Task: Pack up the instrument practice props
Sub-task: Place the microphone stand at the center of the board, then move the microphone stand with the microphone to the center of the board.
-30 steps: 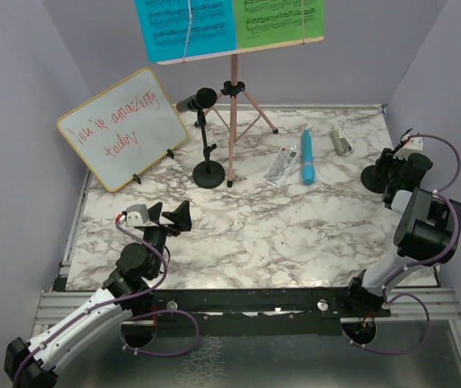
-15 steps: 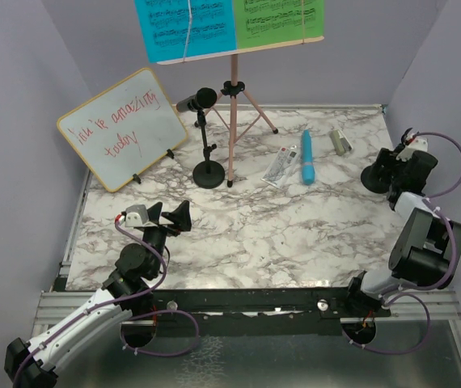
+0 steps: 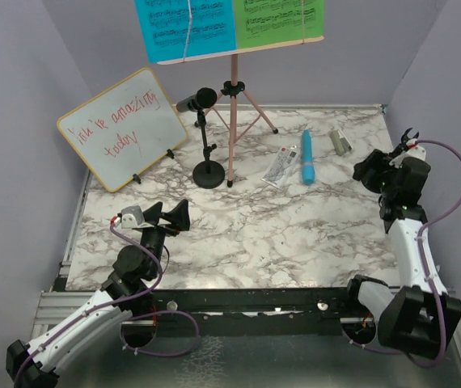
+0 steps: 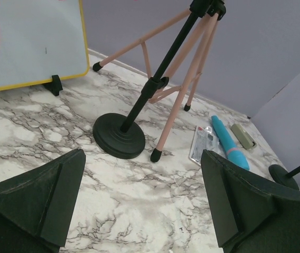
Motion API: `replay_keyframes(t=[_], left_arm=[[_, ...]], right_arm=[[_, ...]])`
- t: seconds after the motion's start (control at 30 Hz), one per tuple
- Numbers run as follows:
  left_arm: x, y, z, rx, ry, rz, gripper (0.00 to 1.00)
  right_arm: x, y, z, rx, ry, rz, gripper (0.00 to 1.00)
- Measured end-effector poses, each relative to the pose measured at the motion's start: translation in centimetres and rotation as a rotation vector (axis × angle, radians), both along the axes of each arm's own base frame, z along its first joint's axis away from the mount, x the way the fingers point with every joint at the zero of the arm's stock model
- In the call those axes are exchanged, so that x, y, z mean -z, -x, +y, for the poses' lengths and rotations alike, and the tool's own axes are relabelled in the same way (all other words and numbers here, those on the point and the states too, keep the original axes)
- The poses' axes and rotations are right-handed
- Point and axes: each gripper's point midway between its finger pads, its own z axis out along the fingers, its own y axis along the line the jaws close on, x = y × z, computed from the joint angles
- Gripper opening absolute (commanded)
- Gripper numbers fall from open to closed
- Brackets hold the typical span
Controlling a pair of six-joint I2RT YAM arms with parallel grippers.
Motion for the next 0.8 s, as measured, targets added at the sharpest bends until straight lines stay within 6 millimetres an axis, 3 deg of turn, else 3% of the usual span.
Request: replay_keyframes(t=[0.1,0.2,0.43,0.57,0.67,0.8], left_arm=[[0.0,0.0,0.0,-0.001,0.010,0.002,0.99],[0.0,-0.2,-0.3,0.004,0.013,0.002,0.99],[1.4,-1.4,-2.5,0.052,-0.070,0.042,0.98],[1.2,-3.0,-4.5,0.076,-0.148,0.062,0.97],[0.2,-5.3,-6.2,0.090,-0.187,0.059,0.96],[-1.4,-8.6,-6.4,0.085,-0.189,0.031,0.95]], right_arm=[[-1.6,0.7,4.1,-0.099,-0.026,-0.066,0.93],[-2.7,1.3,6.6,-0.180,-0.061,-0.120,0.93],[-1.4,3.5,11.4,-0.370,-0.119,-0.161,0.93],[-1.8,4.5,13.0,-0.457,-0.126,-0.206,0.93],[-1.9,5.1,14.1,-0.527,-0.133,-0.250,0.93],[-2.1,6.1,16.4,-0.618,-0.133,-0.278,0.93]])
